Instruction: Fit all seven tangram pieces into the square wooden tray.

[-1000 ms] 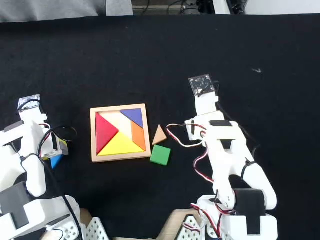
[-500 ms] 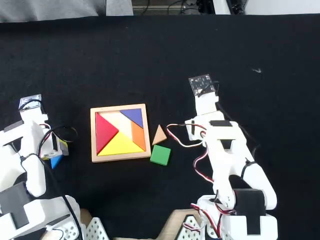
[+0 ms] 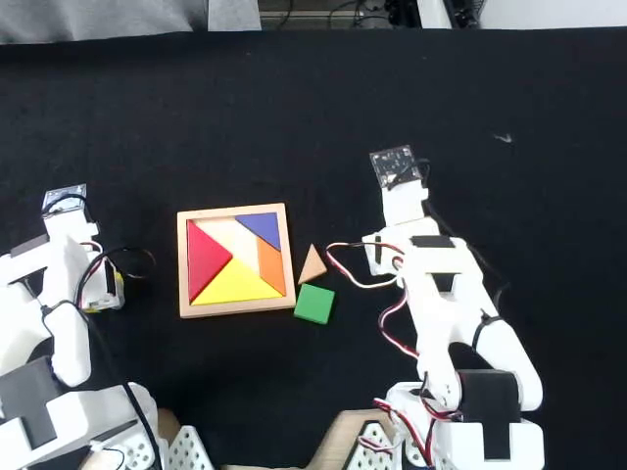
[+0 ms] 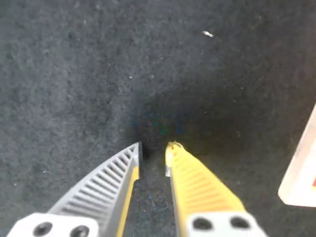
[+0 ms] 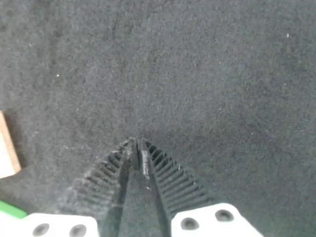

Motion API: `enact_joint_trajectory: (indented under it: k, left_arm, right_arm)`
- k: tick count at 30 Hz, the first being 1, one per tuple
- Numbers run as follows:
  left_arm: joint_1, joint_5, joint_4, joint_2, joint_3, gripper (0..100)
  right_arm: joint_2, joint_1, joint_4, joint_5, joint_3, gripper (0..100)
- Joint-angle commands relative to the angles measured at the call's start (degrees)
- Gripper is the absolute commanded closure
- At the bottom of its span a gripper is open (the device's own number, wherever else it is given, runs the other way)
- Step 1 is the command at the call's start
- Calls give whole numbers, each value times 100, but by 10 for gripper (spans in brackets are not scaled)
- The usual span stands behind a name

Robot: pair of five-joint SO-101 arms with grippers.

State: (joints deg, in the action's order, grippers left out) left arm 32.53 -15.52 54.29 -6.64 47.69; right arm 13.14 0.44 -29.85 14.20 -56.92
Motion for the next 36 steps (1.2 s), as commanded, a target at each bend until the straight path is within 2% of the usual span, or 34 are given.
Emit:
enact_joint_trajectory:
  k: [1, 4, 6, 10, 12, 16, 20, 24, 31, 36]
  left_arm:
    - [84, -26, 44, 9, -180, 866]
    - [92, -149, 35, -44, -198, 862]
    - [119, -607, 70, -53, -409, 862]
    - [716, -1116, 501, -316, -1341, 861]
    - [760, -1125, 747, -404, -1640, 861]
    - [532, -431, 1108, -475, -1710, 862]
    - [13, 853, 1407, -413, -1657, 862]
    - [-602, 1855, 967, -352, -1086, 866]
    - [-1490, 1908, -141, -352, 435, 866]
    - [-1569, 1908, -1020, -369, 1086, 871]
  right_arm:
    - [-22, -97, 97, 44, 303, 987]
    - [-22, -97, 97, 44, 303, 987]
    - [-22, -97, 97, 44, 303, 987]
    - [-22, -97, 97, 44, 303, 987]
    - [-31, -97, 105, 44, 303, 987]
    - [-31, -97, 105, 44, 312, 987]
    - [-31, -97, 220, 44, 286, 987]
    - [-31, -97, 220, 26, 268, 987]
    - [-22, -97, 255, 26, 215, 987]
    - [-22, -97, 255, 18, 215, 987]
